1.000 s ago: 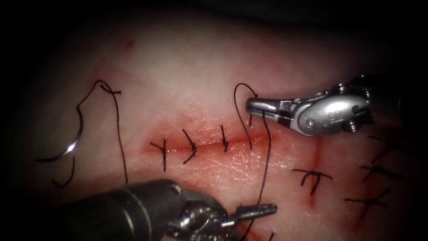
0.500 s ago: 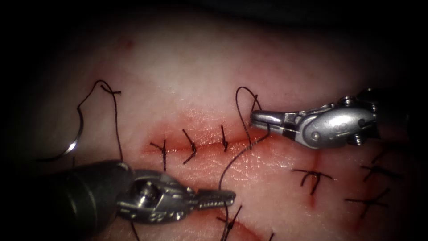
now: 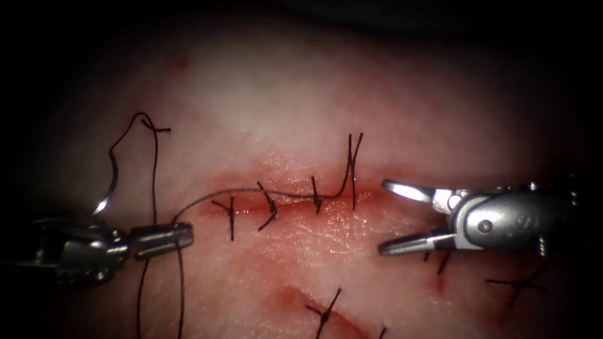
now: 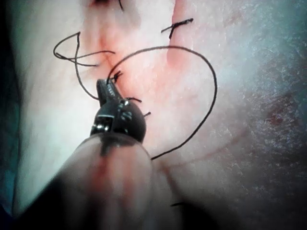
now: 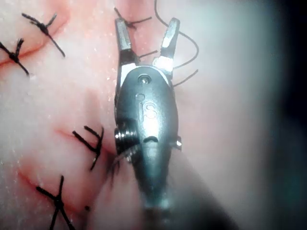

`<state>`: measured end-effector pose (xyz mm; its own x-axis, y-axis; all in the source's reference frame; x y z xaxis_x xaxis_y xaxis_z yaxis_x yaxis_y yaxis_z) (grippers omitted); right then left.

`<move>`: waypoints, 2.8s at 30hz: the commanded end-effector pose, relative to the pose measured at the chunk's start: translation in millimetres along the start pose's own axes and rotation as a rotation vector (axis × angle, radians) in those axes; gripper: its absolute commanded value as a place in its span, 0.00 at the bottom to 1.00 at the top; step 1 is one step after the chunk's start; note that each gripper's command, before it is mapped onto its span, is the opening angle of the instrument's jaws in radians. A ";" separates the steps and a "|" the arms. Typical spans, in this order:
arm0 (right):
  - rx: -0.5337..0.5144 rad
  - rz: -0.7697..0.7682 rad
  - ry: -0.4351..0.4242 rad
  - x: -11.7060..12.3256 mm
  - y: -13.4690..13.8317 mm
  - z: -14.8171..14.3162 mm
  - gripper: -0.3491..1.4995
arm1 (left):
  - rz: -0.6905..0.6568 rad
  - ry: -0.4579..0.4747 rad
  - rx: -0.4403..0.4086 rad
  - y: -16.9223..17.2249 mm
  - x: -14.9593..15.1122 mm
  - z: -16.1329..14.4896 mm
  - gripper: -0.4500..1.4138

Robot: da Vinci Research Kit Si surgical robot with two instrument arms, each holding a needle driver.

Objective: Wound Closure
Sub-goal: Use the right hand to handoff a longer length of suture to the left tool, then loop the suture twice around the right needle driver counter clockwise.

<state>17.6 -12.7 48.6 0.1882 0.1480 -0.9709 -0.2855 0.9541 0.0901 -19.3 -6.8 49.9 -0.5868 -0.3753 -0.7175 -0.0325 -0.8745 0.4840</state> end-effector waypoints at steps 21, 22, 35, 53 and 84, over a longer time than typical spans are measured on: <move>0.451 0.024 -0.235 -6.5 5.1 15.3 0.00 | 0.102 0.034 -0.004 -3.4 0.1 3.9 0.00; 0.462 0.035 -0.231 -6.7 4.8 15.4 0.00 | 0.107 0.036 -0.004 -3.5 -0.1 4.1 0.00; 0.598 0.351 0.014 -5.2 1.9 14.6 0.00 | 0.088 0.031 -0.062 -1.8 -6.6 10.9 0.00; 0.226 0.713 0.304 -2.8 4.3 14.8 0.03 | 0.067 0.075 -0.157 2.7 -6.4 16.9 0.00; 0.092 0.448 -0.220 -13.6 -2.4 12.0 0.96 | 0.150 0.204 -0.254 -0.5 2.1 16.5 0.00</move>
<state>26.1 -14.2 63.4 0.2877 0.5705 -0.7692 -0.2695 0.8190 0.5066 -32.6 -1.3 56.0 -0.3718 -0.5461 -0.7507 0.2688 -0.8373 0.4760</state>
